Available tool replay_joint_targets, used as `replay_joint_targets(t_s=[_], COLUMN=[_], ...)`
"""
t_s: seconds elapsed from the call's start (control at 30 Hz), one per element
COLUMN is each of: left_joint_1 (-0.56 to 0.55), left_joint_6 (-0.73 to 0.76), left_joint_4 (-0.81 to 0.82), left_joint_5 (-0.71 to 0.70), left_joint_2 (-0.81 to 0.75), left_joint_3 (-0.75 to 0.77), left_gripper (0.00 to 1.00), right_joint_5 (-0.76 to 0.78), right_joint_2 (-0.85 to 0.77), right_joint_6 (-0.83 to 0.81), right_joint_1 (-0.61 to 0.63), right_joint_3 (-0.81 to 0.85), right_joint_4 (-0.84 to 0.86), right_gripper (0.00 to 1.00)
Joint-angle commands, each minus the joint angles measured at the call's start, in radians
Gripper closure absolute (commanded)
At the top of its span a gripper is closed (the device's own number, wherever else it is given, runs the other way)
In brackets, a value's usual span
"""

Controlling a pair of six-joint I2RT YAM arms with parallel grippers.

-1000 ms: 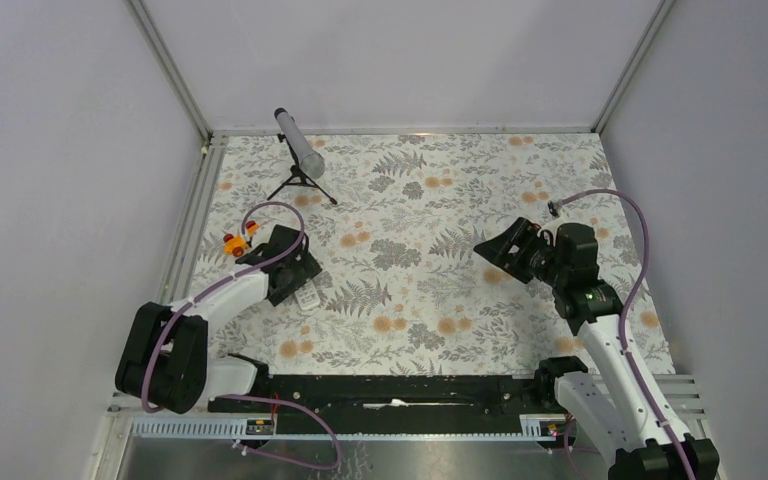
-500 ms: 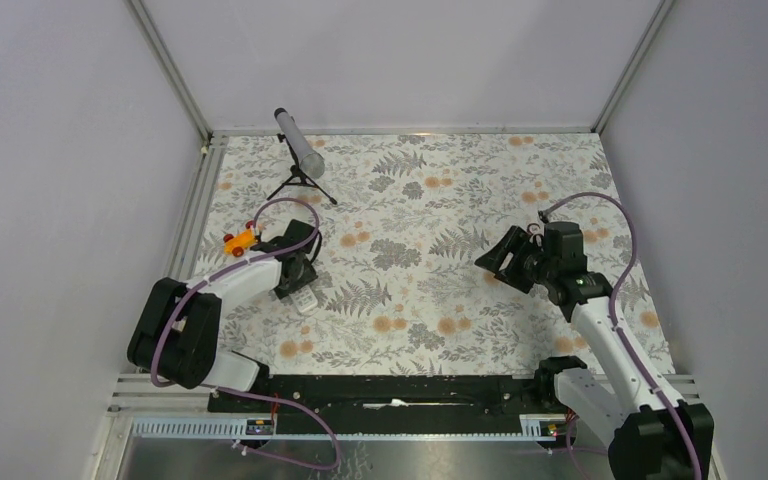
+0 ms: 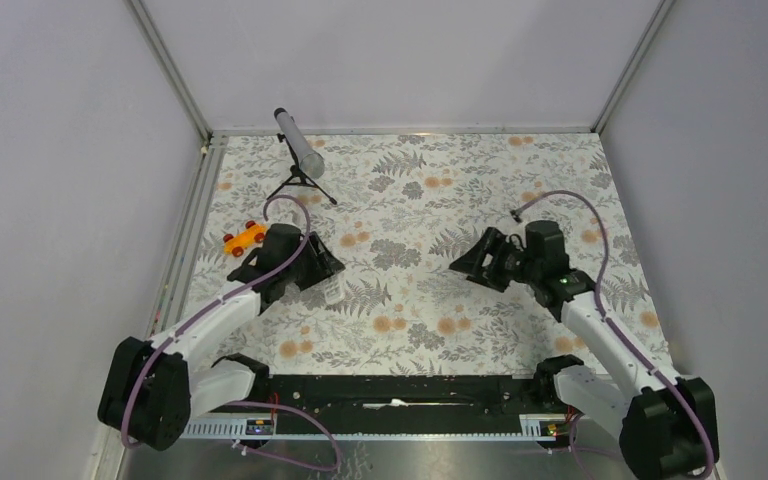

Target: Load the batteries into the remote control

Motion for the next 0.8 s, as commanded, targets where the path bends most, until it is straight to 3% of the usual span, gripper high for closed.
replay_joint_targets(t_s=[0.0, 0.13, 0.27, 0.53, 0.77], left_joint_1=[-0.018, -0.027, -0.029, -0.043, -0.058], left_joint_6=[0.02, -0.019, -0.084, -0.36, -0.433], left_joint_4=[0.214, 0.265, 0.311, 0.636, 0.706], left_joint_5=[0.332, 0.428, 0.464, 0.521, 0.533], left_joint_2=[-0.09, -0.154, -0.202, -0.221, -0.213], left_joint_3=[0.007, 0.008, -0.006, -0.143, -0.143], left_gripper=[0.75, 0.75, 0.75, 0.75, 0.75], right_joint_5=[-0.073, -0.05, -0.028, -0.009, -0.004], right_joint_2=[0.055, 0.128, 0.173, 0.24, 0.331], right_joint_6=[0.186, 0.278, 0.357, 0.384, 0.376], right_joint_1=[0.209, 0.391, 0.48, 0.527, 0.585], right_joint_3=[0.004, 0.036, 0.017, -0.003, 0.027], right_joint_4=[0.33, 0.542, 0.744, 0.865, 0.908], right_gripper=[0.27, 0.24, 0.21, 0.08, 0.12])
